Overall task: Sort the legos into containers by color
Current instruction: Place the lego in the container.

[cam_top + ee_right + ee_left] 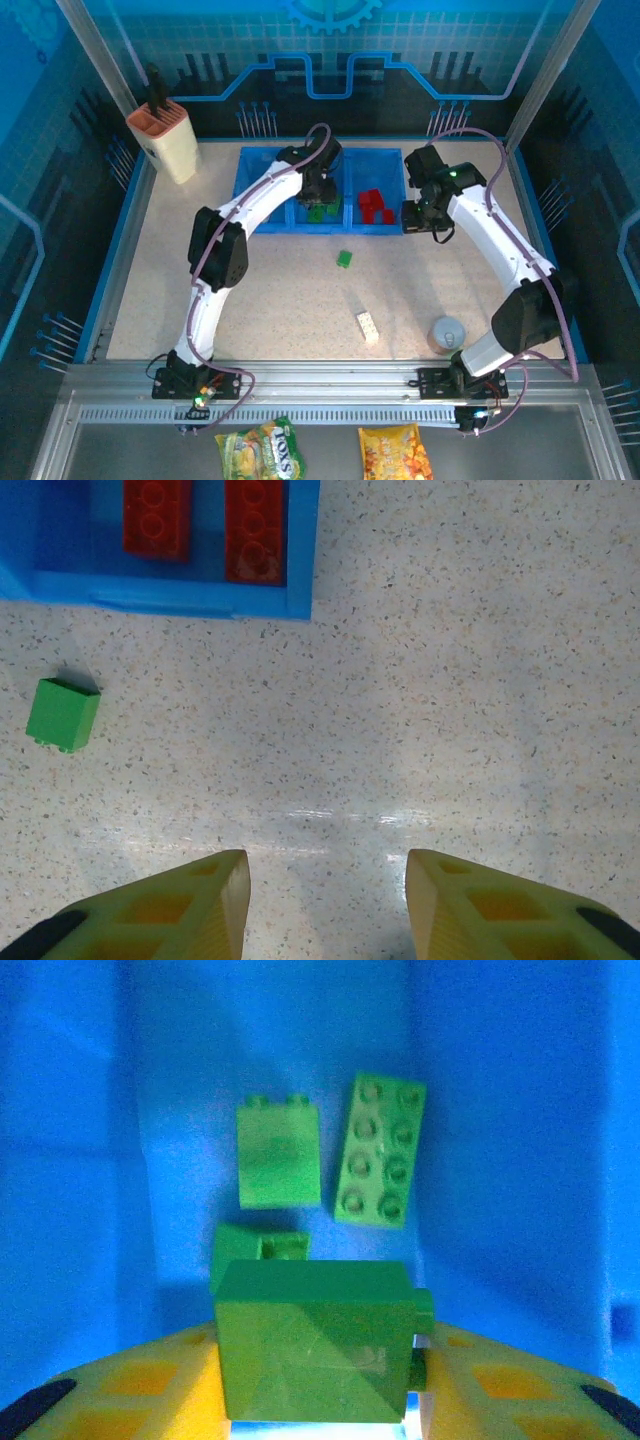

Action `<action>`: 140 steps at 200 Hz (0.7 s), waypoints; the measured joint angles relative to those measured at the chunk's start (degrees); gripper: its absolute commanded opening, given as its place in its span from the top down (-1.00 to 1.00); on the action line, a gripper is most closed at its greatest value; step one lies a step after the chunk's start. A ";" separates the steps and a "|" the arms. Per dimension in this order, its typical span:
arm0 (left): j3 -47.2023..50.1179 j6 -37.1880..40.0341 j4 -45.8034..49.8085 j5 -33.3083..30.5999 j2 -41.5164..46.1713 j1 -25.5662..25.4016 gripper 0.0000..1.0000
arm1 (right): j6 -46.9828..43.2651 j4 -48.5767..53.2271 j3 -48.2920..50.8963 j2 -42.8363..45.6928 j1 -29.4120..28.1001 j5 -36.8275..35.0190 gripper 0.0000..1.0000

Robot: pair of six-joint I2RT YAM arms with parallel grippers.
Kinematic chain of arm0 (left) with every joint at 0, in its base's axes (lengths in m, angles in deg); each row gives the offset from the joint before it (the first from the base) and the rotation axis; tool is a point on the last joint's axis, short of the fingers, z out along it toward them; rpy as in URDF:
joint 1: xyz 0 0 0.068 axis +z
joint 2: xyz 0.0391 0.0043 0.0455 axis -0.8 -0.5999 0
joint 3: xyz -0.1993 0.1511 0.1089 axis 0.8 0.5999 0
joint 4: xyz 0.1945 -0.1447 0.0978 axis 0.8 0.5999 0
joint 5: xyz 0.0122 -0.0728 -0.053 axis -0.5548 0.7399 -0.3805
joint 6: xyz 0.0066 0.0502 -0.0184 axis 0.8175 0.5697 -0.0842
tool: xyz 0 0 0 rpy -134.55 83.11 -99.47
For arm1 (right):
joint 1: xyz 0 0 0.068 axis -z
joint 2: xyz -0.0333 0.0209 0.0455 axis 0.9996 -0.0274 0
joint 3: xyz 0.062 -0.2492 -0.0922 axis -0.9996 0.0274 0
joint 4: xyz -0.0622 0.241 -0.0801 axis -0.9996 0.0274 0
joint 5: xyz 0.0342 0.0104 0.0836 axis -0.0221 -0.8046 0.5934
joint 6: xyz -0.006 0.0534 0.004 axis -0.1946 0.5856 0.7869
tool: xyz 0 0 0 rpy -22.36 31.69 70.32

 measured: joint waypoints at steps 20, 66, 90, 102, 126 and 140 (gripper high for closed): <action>-2.84 1.18 -1.20 -0.22 -2.69 1.31 0.11 | 0.00 0.42 0.00 0.15 0.00 -0.28 0.09; -8.13 3.50 -4.50 -1.62 -8.85 2.97 0.11 | 0.00 1.27 0.00 0.17 0.00 -0.31 0.09; -9.55 4.61 -6.27 -2.25 -11.04 3.39 0.11 | 0.00 1.64 0.00 0.17 0.00 -0.33 0.09; -10.45 5.07 -6.97 -2.54 -12.09 3.56 0.11 | 0.00 1.75 0.00 0.17 0.00 -0.35 0.09; -11.67 5.86 -8.85 -2.64 -13.97 4.07 0.11 | 0.00 1.77 0.00 0.17 0.00 -0.37 0.09; -11.72 6.38 -9.70 -2.95 -14.62 4.37 0.11 | 0.00 1.90 0.00 0.22 0.00 -0.50 0.09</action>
